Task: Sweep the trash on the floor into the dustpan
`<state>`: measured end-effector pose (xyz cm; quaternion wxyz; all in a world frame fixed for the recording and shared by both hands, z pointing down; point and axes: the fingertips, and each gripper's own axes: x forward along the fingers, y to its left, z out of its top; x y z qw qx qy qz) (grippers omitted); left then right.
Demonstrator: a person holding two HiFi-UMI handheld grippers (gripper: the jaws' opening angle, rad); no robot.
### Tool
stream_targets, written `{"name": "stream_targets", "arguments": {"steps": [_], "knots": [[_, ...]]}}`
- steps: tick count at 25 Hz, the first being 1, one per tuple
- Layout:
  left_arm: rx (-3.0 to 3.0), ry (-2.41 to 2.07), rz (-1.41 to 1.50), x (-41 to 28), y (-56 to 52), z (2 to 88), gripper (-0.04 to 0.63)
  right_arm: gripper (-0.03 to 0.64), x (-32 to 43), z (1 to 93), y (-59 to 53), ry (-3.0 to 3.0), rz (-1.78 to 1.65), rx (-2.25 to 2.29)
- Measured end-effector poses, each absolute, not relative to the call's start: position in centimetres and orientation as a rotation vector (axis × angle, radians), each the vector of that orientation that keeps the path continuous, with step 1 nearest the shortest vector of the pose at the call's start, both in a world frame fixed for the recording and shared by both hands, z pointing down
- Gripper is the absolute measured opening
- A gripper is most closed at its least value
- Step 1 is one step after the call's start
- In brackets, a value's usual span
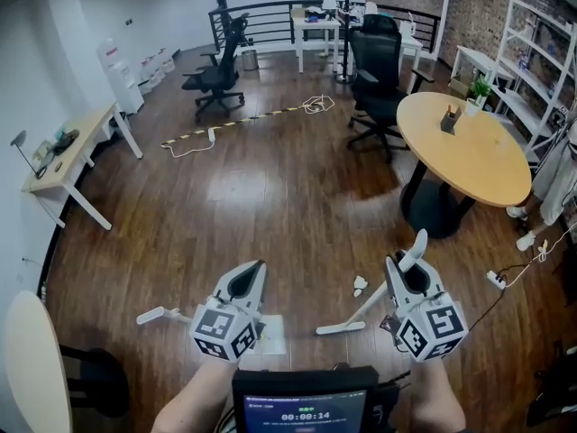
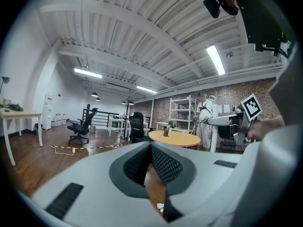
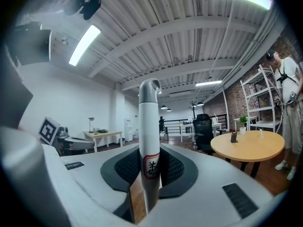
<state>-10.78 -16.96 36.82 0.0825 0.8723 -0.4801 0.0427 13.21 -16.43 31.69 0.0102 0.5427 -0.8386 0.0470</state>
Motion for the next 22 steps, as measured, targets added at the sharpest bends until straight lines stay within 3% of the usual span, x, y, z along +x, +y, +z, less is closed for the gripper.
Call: {"name": "stream_targets", "arguments": {"steps": [22], "knots": [[2.643, -1.449, 0.073, -10.7, -16.0, 33.8, 0.002, 0.101, 14.0, 29.8, -15.6, -2.625, 0.084, 1.703]]}}
